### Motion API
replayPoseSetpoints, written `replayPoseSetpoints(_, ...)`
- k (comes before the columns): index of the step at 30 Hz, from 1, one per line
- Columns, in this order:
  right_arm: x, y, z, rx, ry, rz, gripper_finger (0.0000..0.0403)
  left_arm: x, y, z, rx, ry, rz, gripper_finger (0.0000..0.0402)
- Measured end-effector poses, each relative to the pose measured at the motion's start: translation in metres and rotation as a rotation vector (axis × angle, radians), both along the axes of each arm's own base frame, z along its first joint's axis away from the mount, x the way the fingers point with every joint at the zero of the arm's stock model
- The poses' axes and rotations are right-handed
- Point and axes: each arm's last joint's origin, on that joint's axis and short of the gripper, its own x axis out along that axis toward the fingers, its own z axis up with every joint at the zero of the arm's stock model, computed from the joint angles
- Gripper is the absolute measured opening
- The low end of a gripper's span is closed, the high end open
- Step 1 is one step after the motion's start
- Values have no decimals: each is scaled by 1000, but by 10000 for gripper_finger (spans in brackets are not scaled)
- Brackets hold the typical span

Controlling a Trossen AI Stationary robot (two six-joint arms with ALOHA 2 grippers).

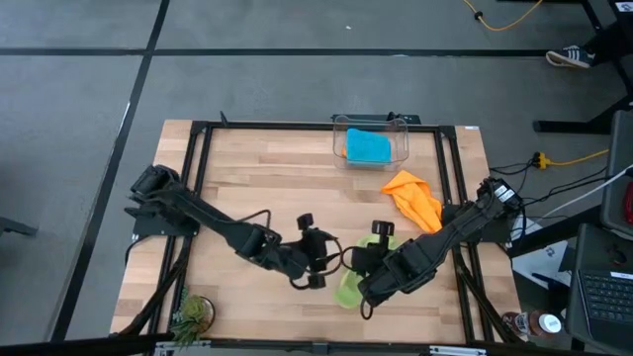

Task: Fold microfiber towels
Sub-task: Fold the green microfiber cloth

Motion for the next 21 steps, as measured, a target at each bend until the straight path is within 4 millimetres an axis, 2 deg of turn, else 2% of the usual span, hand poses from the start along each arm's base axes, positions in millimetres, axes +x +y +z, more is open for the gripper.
replayPoseSetpoints(5, -1, -3, 0, -24, 14, -9, 2, 17, -8, -20, 22, -40, -25, 173)
replayPoseSetpoints(12, 1, -9, 0, -33, 25, -25, 2, 20, -22, -19, 35, -132, -72, 173)
replayPoseSetpoints(16, 3, -13, 0, -36, 29, -31, 2, 22, -21, -22, 20, -134, -60, 173)
replayPoseSetpoints(21, 4, -15, 1, -41, 31, -28, 2, 33, -13, -46, 49, -83, -4, 173)
